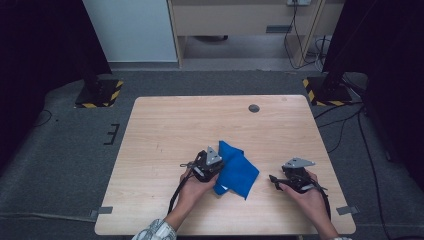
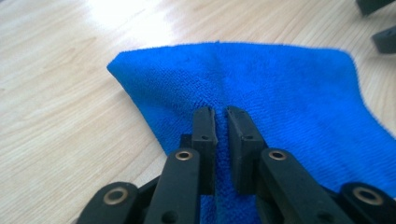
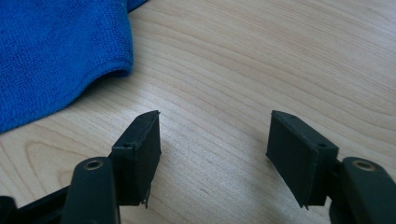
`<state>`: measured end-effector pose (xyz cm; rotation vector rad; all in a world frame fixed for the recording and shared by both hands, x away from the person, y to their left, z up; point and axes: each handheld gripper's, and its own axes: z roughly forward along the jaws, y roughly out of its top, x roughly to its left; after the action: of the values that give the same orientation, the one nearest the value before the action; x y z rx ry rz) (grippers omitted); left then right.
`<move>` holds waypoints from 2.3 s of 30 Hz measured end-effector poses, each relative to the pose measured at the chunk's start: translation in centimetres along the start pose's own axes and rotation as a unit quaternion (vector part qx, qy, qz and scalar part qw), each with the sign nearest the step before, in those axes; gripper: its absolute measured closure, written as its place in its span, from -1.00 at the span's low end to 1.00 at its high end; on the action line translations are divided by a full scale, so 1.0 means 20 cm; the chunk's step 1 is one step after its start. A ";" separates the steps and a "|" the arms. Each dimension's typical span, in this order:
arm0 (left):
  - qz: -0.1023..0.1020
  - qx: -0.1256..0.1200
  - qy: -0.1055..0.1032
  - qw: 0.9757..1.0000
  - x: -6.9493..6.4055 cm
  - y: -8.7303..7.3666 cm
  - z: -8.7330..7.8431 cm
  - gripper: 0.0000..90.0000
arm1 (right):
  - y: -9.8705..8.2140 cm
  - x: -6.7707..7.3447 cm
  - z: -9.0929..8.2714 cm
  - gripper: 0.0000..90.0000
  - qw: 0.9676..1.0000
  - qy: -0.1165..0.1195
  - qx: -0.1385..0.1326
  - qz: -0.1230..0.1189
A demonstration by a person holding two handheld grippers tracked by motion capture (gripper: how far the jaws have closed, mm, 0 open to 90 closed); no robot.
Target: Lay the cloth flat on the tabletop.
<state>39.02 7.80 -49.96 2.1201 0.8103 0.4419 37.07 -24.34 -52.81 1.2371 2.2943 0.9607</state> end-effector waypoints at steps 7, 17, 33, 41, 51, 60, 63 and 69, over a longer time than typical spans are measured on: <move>-0.007 0.005 0.007 1.000 0.04 -0.02 -0.02 0.77 | 0.00 0.01 0.00 -0.06 1.000 0.004 0.000 -0.006; -0.004 -0.038 0.031 0.999 0.04 -0.01 -0.10 0.05 | 0.00 0.02 0.00 0.26 1.000 0.013 -0.005 -0.023; 0.054 0.033 -0.041 0.997 -0.16 -0.08 0.10 -0.18 | 0.01 0.03 0.00 0.15 1.000 0.014 -0.008 -0.027; 0.049 0.038 -0.055 0.997 -0.17 -0.08 0.10 0.49 | 0.01 0.04 0.00 0.14 0.999 0.013 -0.008 -0.029; 0.020 0.016 -0.059 0.998 -0.13 -0.04 0.05 0.80 | 0.01 0.04 0.00 0.14 0.999 0.017 -0.003 -0.032; 0.026 0.016 -0.059 0.998 -0.11 -0.04 0.05 0.76 | 0.01 0.05 0.02 0.06 0.999 0.019 0.000 -0.031; 0.028 0.015 -0.058 0.998 -0.11 -0.03 0.03 0.82 | 0.01 0.04 0.02 0.02 0.999 0.022 -0.002 -0.027; 0.000 -0.030 -0.050 0.998 -0.04 0.01 -0.06 0.83 | 0.01 0.05 0.02 -0.01 0.999 0.026 -0.001 -0.032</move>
<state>37.80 7.78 -49.04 2.0695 0.7313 0.3531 36.85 -23.21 -52.95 1.1446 2.3573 0.9823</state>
